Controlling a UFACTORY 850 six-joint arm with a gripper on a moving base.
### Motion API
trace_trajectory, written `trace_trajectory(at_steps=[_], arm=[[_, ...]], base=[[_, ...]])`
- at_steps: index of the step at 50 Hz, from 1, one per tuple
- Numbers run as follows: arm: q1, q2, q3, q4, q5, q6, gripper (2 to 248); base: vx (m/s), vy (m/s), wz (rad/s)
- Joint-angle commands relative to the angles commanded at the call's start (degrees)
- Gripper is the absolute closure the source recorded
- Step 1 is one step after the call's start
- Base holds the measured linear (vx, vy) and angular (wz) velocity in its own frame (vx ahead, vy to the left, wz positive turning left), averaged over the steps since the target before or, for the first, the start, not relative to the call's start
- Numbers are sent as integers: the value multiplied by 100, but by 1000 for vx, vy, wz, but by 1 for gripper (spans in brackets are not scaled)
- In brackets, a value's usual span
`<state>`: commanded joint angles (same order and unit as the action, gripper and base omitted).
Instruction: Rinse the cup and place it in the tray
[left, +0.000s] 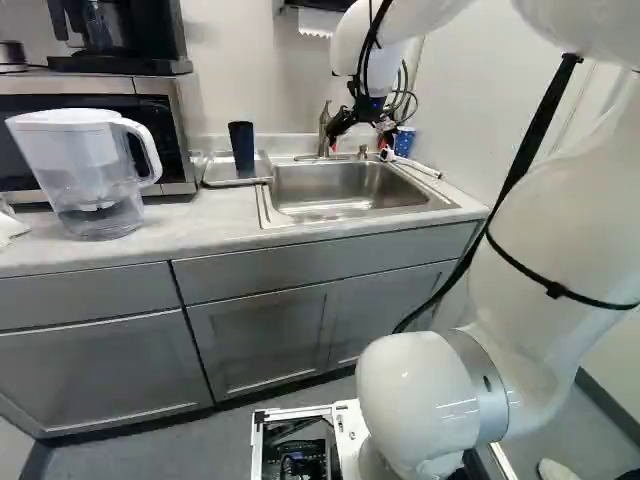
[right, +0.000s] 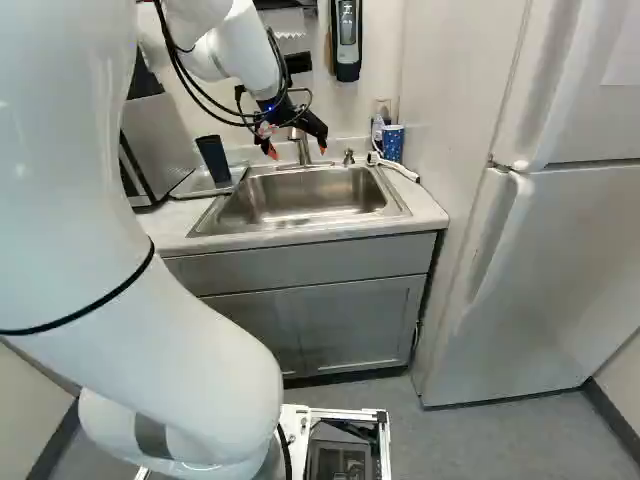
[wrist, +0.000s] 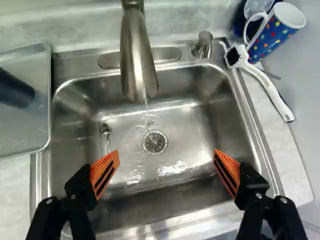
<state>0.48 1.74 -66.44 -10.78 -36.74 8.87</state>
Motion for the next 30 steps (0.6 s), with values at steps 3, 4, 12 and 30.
trace_trajectory(at_steps=[3, 4, 12, 30], arm=[[0, 0, 0, 0, -113, 0, 3], [0, 0, 0, 0, -113, 0, 3], [0, 0, 0, 0, -113, 0, 3], [0, 0, 0, 0, -113, 0, 3]], base=[[0, 0, 0], [0, 0, 0], [0, 0, 0], [0, 0, 0]])
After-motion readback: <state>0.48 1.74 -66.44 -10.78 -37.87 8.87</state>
